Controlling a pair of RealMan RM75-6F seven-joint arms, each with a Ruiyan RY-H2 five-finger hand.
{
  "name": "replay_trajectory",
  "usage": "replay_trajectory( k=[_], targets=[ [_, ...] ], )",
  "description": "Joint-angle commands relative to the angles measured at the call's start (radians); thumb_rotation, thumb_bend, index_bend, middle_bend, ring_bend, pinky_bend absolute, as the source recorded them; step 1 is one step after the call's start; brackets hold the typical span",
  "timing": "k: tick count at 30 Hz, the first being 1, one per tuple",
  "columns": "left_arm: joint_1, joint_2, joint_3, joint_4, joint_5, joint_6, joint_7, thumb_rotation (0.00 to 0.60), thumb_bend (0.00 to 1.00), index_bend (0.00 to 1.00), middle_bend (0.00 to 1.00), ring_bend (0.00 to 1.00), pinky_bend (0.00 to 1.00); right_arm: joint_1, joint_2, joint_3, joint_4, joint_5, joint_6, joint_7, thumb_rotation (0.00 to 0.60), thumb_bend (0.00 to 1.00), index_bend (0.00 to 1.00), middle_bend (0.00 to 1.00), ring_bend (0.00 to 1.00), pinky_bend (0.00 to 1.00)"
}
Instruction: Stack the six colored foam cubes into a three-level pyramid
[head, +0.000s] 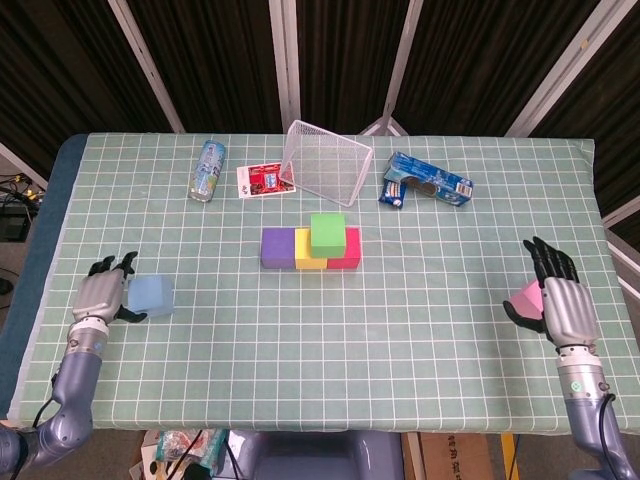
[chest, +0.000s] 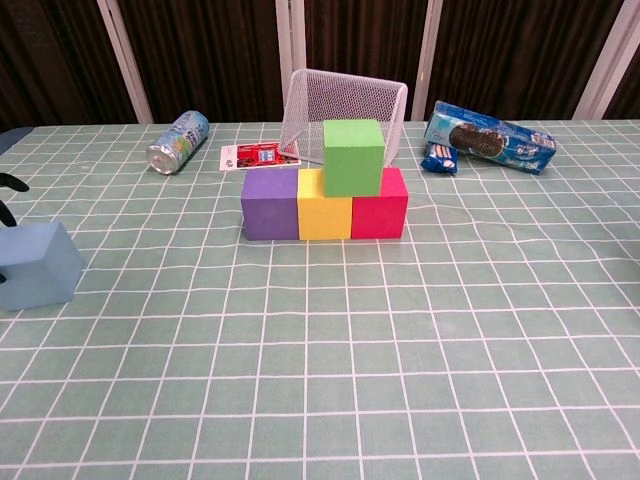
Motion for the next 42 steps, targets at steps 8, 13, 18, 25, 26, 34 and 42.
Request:
replay_trajectory(
  k=[8, 13, 18, 25, 26, 34, 42],
  targets=[
    [-0.006, -0.021, 0.005, 0.022, 0.007, -0.008, -0.019, 0.600, 0.31, 0.02, 0.33, 0.02, 0.05, -0.012, -0.002, 0.014, -0.005, -0.006, -0.017, -0.005, 0.600, 0.31, 0.00, 0.00, 0.00, 0.00],
    [-0.001, -0.019, 0.006, 0.012, 0.031, 0.009, -0.033, 0.600, 0.35, 0.04, 0.37, 0.02, 0.05, -0.017, -0.005, 0.019, -0.006, -0.011, -0.025, -0.011, 0.600, 0.31, 0.00, 0.00, 0.00, 0.00],
    [0.000, -0.003, 0.003, -0.020, 0.067, 0.028, -0.041, 0.600, 0.35, 0.05, 0.38, 0.03, 0.05, -0.022, -0.006, 0.024, -0.008, -0.015, -0.033, -0.012, 0.600, 0.31, 0.00, 0.00, 0.00, 0.00],
    [-0.014, 0.063, -0.020, -0.130, 0.150, 0.060, -0.032, 0.600, 0.35, 0.04, 0.38, 0.03, 0.05, -0.028, -0.007, 0.033, -0.009, -0.021, -0.039, -0.015, 0.600, 0.31, 0.00, 0.00, 0.00, 0.00],
    [-0.020, 0.077, -0.026, -0.150, 0.158, 0.062, -0.024, 0.600, 0.35, 0.04, 0.38, 0.03, 0.05, -0.029, -0.007, 0.035, -0.009, -0.021, -0.041, -0.015, 0.600, 0.31, 0.00, 0.00, 0.00, 0.00],
    [-0.144, 0.181, -0.151, -0.281, 0.060, 0.014, 0.058, 0.600, 0.34, 0.04, 0.37, 0.03, 0.05, -0.032, -0.013, 0.048, -0.002, -0.022, -0.055, -0.008, 0.600, 0.31, 0.00, 0.00, 0.00, 0.00],
    [-0.325, 0.153, -0.224, -0.231, -0.156, -0.049, 0.171, 0.600, 0.34, 0.04, 0.37, 0.03, 0.05, -0.034, -0.017, 0.061, 0.005, -0.014, -0.071, 0.003, 0.600, 0.31, 0.00, 0.00, 0.00, 0.00]
  ],
)
